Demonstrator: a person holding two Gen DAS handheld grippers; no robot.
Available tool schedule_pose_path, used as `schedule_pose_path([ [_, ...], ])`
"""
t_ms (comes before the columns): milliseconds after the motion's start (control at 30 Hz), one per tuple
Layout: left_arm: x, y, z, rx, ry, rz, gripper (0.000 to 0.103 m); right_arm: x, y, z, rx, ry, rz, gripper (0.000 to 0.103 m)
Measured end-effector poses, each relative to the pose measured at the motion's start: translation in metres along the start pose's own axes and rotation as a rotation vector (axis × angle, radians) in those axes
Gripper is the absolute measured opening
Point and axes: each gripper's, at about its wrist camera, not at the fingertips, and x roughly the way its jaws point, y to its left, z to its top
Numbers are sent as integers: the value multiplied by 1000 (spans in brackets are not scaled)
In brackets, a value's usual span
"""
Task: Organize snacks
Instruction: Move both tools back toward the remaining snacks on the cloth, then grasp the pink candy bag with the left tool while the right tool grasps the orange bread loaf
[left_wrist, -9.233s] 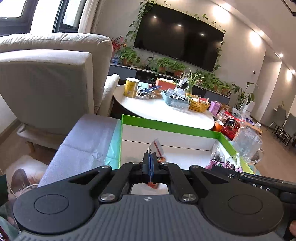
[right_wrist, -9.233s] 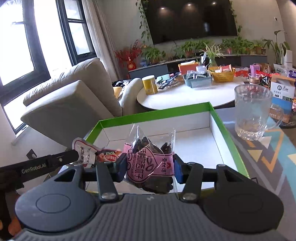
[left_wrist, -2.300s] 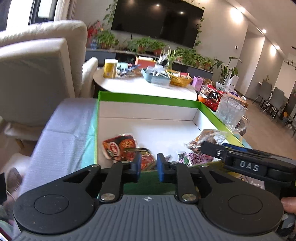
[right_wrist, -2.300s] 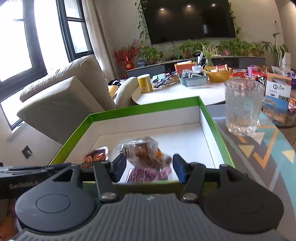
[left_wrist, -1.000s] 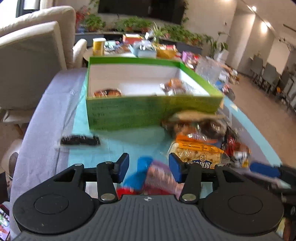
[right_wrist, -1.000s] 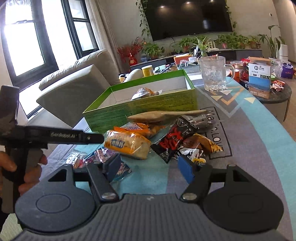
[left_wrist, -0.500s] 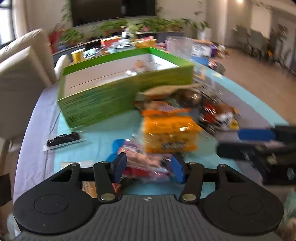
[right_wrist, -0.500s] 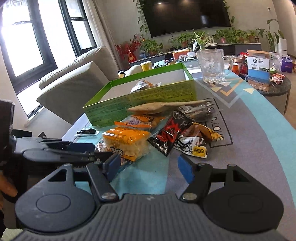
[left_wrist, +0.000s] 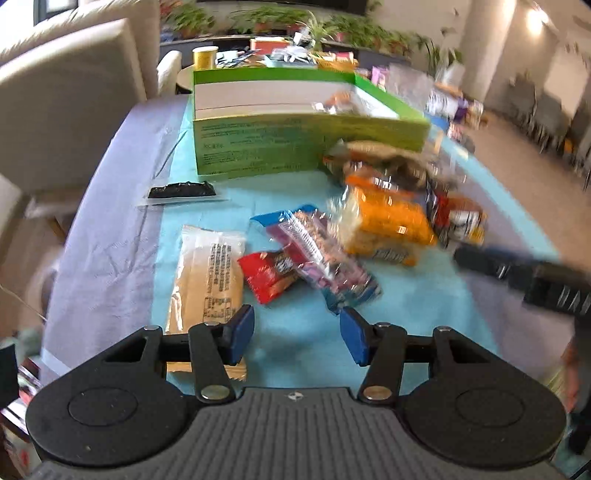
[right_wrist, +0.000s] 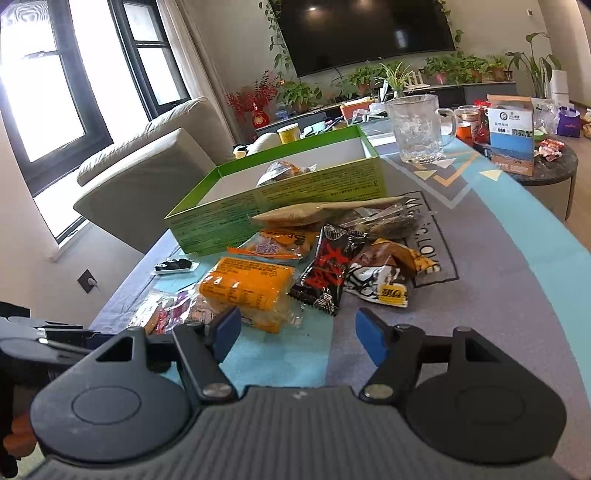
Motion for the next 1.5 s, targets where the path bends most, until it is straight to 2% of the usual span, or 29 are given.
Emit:
schedule_pose_path([
  [100, -8, -3, 5, -32, -35, -48, 48, 1, 5, -2, -9, 7, 15, 58],
  [200, -11, -14, 8, -3, -45, -103, 49, 1, 8, -3, -30, 13, 22, 58],
  [367, 15, -32, 11, 39, 9, 5, 49, 1, 4, -3, -4, 9, 9, 58],
  [433, 24, -31, 11, 19, 43, 19, 49, -2, 2, -4, -5, 6, 5, 58],
  [467, 24, -31, 11, 15, 23, 27, 50, -2, 1, -4, -5, 7, 0, 58],
  [667, 36, -34, 22, -41, 21, 47, 53, 0, -5, -6, 25, 18, -5, 58],
  [700, 38, -35, 24, -34, 16, 54, 50, 0, -5, -6, 24, 19, -5, 58],
  [733, 39, -36, 25, -27, 3, 68, 32, 0, -5, -7, 21, 19, -5, 58],
  [867, 24, -29, 23, -27, -72, 3, 7, -1, -7, -7, 25, 15, -12, 58],
  [967, 3, -31, 18, 29, -150, 16, 5, 0, -9, -6, 33, 13, -18, 58],
  [1200, -22, -15, 20, -10, -198, 15, 5, 1, 4, -2, 14, 1, 21, 58],
  [1367, -33, -5, 19, -8, -238, 72, 5, 17, 20, 1, 24, -6, 14, 58],
  [1500, -34, 10, 17, -42, -230, 92, 5, 38, 37, 3, -2, 24, -6, 58],
])
